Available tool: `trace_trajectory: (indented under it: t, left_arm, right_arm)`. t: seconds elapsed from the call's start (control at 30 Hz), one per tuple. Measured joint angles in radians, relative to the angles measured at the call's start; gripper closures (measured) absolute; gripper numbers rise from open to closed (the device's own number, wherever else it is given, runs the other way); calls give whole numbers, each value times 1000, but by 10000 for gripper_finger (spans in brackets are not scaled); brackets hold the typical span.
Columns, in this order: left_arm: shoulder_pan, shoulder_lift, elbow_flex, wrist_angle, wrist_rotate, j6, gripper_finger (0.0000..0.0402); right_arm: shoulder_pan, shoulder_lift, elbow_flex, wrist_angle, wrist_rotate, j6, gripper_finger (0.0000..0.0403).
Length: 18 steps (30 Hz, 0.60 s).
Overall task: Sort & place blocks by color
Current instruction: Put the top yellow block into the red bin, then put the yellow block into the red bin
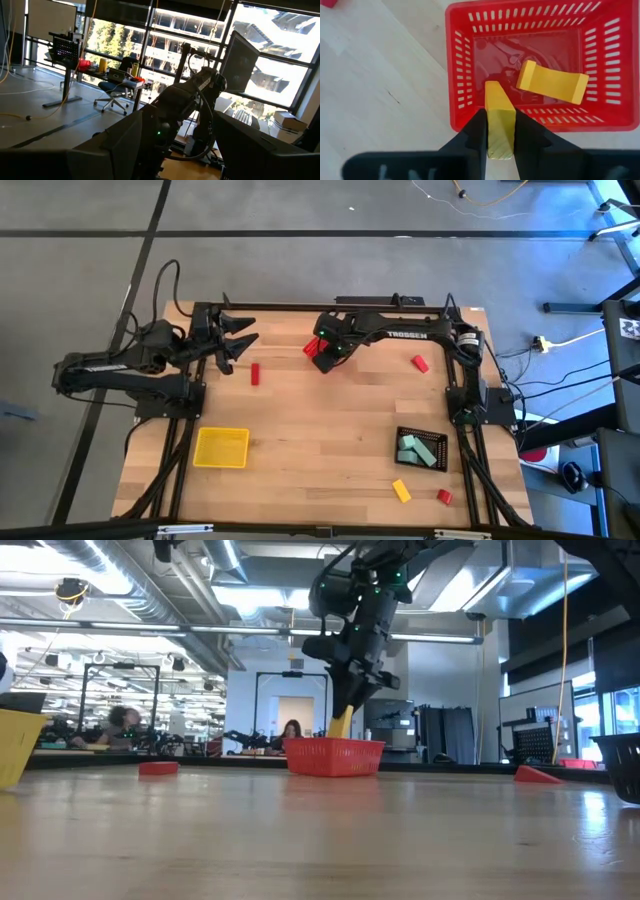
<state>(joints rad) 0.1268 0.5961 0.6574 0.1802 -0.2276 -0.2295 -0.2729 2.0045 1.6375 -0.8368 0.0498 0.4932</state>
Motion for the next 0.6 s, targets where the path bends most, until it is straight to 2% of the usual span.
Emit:
trace_trajectory:
  t: [0.2,0.6]
  left_arm:
    - [0,0,0,-5,0,0,166]
    - [0,0,0,-7,0,0,166]
  right_arm:
    - [0,0,0,1,0,2,289]
    - [0,-5,0,6,0,-15,280]
